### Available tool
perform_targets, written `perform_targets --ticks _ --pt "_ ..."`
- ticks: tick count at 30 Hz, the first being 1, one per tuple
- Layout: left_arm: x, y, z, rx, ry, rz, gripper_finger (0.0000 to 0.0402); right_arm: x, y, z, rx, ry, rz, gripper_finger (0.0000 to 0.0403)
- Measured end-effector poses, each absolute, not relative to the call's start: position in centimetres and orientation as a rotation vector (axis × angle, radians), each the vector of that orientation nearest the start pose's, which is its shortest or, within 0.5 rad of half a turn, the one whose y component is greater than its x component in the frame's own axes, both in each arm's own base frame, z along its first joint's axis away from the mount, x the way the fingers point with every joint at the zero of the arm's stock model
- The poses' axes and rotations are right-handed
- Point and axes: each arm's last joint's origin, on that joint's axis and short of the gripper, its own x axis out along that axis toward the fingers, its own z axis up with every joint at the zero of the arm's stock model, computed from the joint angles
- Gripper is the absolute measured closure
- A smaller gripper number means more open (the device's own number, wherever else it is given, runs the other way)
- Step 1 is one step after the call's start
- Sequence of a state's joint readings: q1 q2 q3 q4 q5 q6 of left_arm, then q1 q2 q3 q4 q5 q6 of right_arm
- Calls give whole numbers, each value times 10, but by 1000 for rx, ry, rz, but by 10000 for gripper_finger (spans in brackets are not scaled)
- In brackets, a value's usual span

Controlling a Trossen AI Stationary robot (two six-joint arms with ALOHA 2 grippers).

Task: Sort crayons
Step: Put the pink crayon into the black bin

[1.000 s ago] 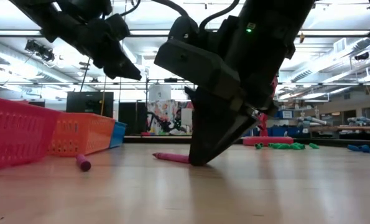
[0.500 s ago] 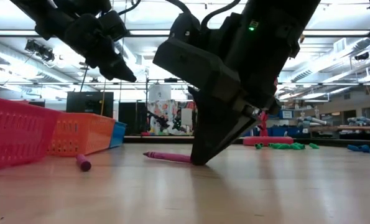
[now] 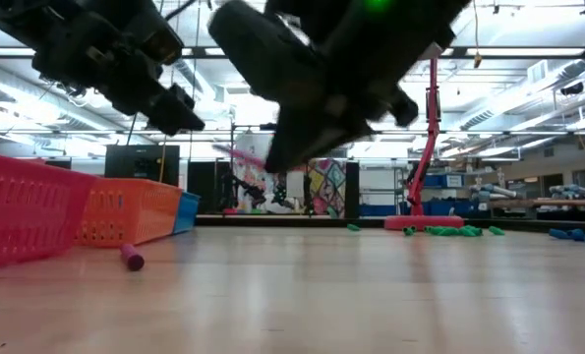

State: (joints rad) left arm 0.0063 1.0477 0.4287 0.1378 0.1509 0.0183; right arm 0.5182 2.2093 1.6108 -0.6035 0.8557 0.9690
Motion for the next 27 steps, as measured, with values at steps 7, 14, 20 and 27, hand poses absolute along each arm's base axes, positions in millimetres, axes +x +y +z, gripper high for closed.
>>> perform_targets --ticks 7,14,20,27 --pt "211 -15 203 17 378 -214 237 398 216 167 3 484 -744 369" --pt "214 -24 212 18 281 -252 237 403 222 178 -52 383 -761 369" --pt "214 -34 218 14 212 -299 237 413 222 185 -81 322 -770 369" --pt "213 -43 223 14 162 -338 237 418 224 193 -132 276 -783 368"
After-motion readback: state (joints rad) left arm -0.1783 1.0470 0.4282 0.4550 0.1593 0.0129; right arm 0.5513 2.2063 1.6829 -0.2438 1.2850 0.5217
